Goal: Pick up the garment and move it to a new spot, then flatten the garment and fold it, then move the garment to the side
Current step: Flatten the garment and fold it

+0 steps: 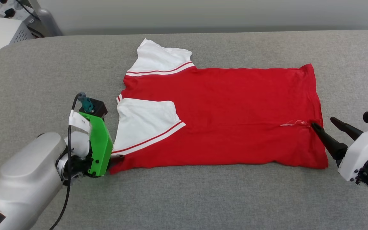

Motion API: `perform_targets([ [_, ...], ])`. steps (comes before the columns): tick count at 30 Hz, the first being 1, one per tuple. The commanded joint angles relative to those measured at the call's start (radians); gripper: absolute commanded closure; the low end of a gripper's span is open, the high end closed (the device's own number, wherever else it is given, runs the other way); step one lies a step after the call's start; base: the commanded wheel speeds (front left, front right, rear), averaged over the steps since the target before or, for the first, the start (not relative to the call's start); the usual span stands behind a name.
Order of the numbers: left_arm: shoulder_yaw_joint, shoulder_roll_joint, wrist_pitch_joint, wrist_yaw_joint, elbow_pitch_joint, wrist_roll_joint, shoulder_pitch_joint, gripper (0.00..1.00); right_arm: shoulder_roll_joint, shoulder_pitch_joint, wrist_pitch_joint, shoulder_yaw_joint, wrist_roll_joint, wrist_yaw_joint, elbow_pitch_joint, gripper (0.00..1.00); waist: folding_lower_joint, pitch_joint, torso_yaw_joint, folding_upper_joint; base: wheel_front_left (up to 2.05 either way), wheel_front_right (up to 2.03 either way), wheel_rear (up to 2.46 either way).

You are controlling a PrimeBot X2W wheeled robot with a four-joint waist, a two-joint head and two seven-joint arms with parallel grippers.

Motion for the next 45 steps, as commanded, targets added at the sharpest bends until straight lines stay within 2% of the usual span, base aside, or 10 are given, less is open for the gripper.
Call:
perform_targets([
  [1,-0.006,-0.009,-0.003,0.004,0.024,0.000,0.028,0.00,0.010,0.006,0.006,-0.003,-0.008,-0.001,-0.004,0.00,0.0000,0.016,-0.017,-0.0001,0.00,0.00,0.00],
  [9,-0.056,-0.056,-0.021,-0.007,0.139,0.003,0.089,0.00,0.025,-0.002,0.021,-0.015,-0.024,-0.001,-0.018,0.00,0.0000,0.035,-0.037,-0.0001,0.00,0.00,0.00],
  [10,-0.054,-0.061,-0.031,-0.008,0.141,-0.005,0.092,0.82,0.022,-0.003,0.021,-0.020,-0.028,-0.001,-0.020,0.00,0.0000,0.034,-0.036,-0.0001,0.00,0.00,0.00],
  [11,-0.043,-0.063,-0.053,-0.009,0.143,-0.014,0.093,1.00,0.022,-0.006,0.021,-0.023,-0.034,-0.001,-0.021,0.00,0.0000,0.031,-0.038,-0.0001,0.00,0.00,0.00],
  [20,-0.012,-0.017,-0.230,-0.012,0.058,-0.021,0.085,1.00,-0.035,-0.045,0.098,-0.050,-0.087,-0.001,-0.070,0.00,0.0000,-0.013,-0.029,-0.0001,0.00,0.00,0.00],
  [25,-0.008,0.026,-0.293,-0.012,-0.034,-0.005,0.078,1.00,-0.106,-0.065,0.269,-0.051,-0.083,-0.001,-0.108,0.00,0.0000,-0.024,-0.019,-0.0001,0.00,0.00,0.00],
  [30,-0.008,0.051,-0.321,-0.005,-0.108,0.016,0.080,1.00,-0.130,-0.072,0.453,-0.058,-0.058,-0.001,-0.111,0.00,0.0000,-0.019,-0.009,-0.0001,0.00,0.00,0.00],
  [36,-0.013,0.062,-0.328,0.022,-0.161,0.043,0.073,1.00,-0.086,-0.068,0.563,-0.059,-0.053,-0.001,-0.069,0.00,0.0000,0.010,0.003,-0.0001,0.00,0.00,0.00],
  [39,-0.013,0.061,-0.333,0.030,-0.177,0.053,0.064,1.00,-0.015,-0.065,0.572,-0.050,-0.077,-0.001,0.006,0.00,0.0000,0.039,0.014,-0.0001,0.00,0.00,0.00],
  [45,-0.010,0.053,-0.340,0.031,-0.168,0.048,0.065,1.00,0.053,-0.048,0.554,-0.010,-0.122,-0.001,0.144,0.00,0.0000,0.066,0.025,-0.0001,0.00,0.00,0.00],
])
